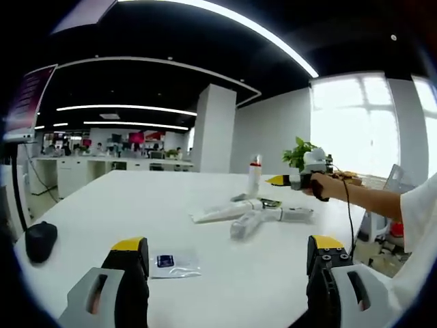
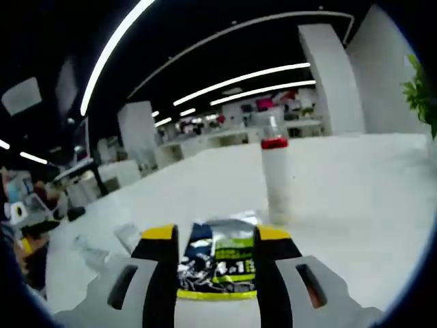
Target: Arrange the skincare products in the storage area until every visible bottle or jar stands upright without overlapping.
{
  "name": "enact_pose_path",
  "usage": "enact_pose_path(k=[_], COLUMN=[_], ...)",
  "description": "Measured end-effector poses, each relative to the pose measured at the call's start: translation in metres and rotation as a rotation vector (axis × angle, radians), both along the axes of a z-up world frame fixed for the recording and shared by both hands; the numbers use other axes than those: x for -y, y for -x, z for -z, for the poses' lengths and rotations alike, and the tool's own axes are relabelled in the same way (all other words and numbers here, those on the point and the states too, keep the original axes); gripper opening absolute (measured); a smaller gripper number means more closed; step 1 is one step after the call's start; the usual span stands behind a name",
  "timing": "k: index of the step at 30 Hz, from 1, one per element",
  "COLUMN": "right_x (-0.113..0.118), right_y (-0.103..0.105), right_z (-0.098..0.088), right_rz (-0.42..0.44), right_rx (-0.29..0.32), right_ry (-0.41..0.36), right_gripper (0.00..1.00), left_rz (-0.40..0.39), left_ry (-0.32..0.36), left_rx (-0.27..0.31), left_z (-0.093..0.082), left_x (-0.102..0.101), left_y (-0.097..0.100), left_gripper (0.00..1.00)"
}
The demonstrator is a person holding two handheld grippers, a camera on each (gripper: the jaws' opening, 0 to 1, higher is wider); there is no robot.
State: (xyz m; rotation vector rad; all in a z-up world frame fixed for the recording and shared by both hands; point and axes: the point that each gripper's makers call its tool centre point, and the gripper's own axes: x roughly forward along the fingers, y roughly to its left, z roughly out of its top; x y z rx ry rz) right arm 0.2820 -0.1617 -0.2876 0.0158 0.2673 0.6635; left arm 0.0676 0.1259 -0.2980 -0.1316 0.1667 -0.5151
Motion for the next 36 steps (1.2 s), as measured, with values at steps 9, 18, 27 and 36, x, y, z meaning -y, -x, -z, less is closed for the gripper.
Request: enact_pose_path(k=[9, 18, 27, 36], right_x=[-0.052, -0.13, -0.171, -0.184], right_y=[0.034, 0.051, 0.04, 0.034], right_z=[-0.009, -0.02, -0.006, 0.031], right_rz=[-0.199, -0.459, -0.576, -0.676], right_rx=[0.111, 0.137, 0.007, -0.093], right_ry=[0.154, 0.315, 0.404, 0.573], right_gripper=[0.48, 0.63, 0.67, 0.75], left_rz=[0.006, 0.006, 0.002, -0.002], left_ry=[-0.009, -0.013, -0.01, -0.009], left_rx=[-0.003, -0.007, -0.015, -0.013], left_z=[0.002, 0.004, 0.007, 0.006], left_x=[0.002, 0.003, 0.0, -0.002], left_y=[0.001, 0.001, 0.001, 0.001], left_gripper=[0.99, 0.99, 0.99, 0.99])
